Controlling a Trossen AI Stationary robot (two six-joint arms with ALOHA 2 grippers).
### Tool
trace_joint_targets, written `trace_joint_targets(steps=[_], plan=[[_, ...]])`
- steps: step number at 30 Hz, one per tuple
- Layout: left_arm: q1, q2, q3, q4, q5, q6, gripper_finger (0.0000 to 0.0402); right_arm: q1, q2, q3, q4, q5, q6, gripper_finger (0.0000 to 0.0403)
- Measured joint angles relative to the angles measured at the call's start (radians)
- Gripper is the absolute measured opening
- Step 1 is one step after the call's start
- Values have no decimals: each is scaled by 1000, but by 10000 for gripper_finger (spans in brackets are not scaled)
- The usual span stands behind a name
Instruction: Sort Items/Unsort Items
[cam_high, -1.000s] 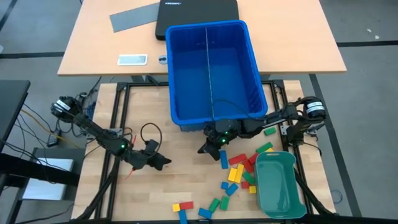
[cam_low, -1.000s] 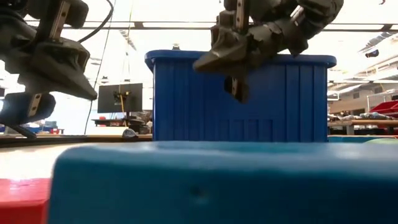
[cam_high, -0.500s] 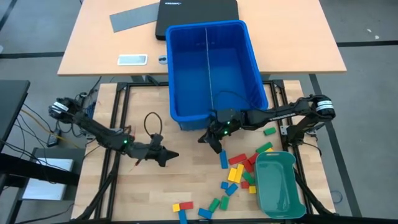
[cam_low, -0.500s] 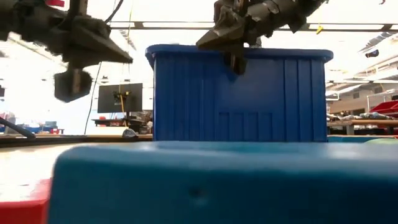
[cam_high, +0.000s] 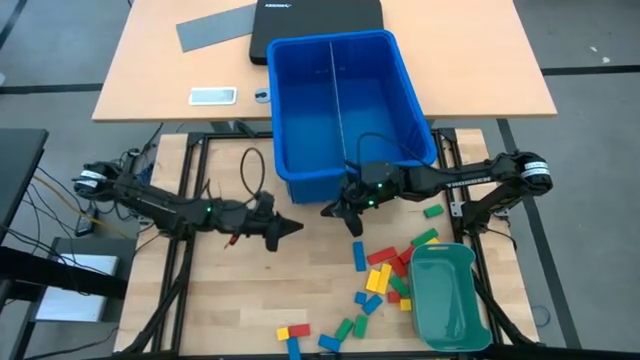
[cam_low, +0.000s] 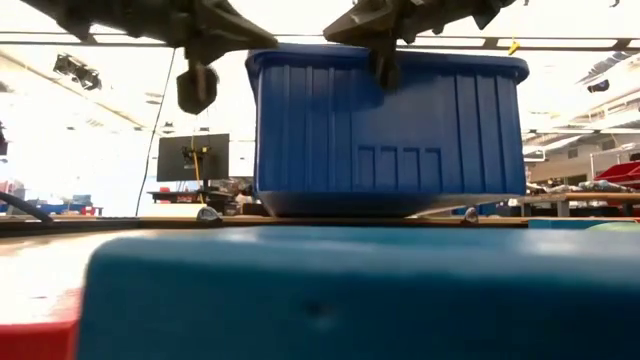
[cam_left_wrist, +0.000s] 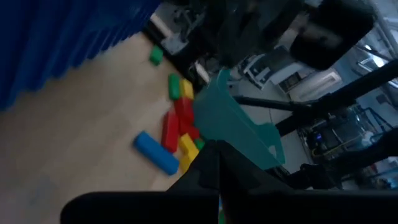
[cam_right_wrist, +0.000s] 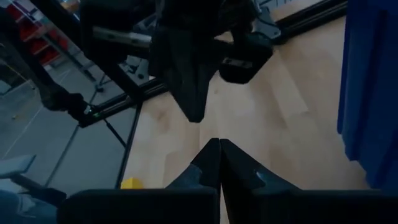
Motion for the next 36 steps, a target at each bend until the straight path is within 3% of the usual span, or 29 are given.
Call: trace_joint_targets(steps=[7,17,36], plan=[[97,0,124,-196,60,132,1,-6,-35,0,-14,19,-13,4],[179,0,313,-481,22,307,1,-28,-87,0,-2,14,-35,7],[222,0,420,-656,-15,320,1,-61,-138,0,-21,7,-3,63]])
